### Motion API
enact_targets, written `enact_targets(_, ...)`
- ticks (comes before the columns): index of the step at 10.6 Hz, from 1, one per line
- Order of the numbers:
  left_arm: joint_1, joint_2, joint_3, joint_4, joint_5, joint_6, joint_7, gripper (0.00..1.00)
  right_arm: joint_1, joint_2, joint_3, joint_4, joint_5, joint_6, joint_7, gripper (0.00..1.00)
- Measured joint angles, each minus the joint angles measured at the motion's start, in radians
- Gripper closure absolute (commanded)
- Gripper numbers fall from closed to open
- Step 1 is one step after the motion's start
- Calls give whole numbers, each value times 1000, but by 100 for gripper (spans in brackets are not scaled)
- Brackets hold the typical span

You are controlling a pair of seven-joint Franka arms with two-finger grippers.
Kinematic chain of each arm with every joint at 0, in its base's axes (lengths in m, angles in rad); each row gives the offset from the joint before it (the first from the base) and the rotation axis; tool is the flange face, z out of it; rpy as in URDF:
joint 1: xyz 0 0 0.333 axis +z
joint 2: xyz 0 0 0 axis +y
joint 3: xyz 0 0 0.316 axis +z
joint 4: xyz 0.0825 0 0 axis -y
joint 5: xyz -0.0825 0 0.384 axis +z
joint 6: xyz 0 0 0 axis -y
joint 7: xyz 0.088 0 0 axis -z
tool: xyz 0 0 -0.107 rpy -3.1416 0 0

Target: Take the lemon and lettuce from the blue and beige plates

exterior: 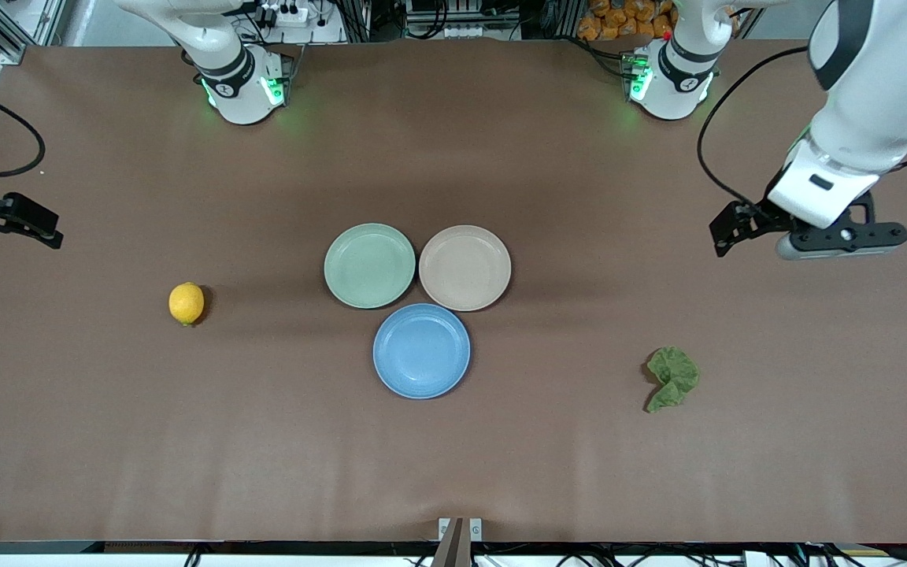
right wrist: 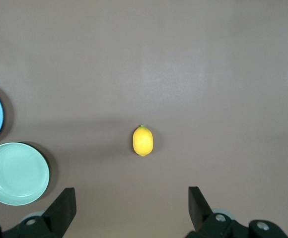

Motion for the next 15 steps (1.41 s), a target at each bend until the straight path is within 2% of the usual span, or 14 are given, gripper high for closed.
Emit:
enact_targets(5, -2, 22, -12, 151, 0, -153, 9, 0, 2, 0, 4, 2, 1, 1, 0, 0)
enact_targets(12, -2, 17, -21, 188, -2, -289, 13, 0, 2, 4, -1, 2, 1, 53, 44, 0)
enact_targets(15, 2, 14, -19, 188, -3, -294, 13, 0, 2, 4, -1, 2, 1, 54, 56, 0)
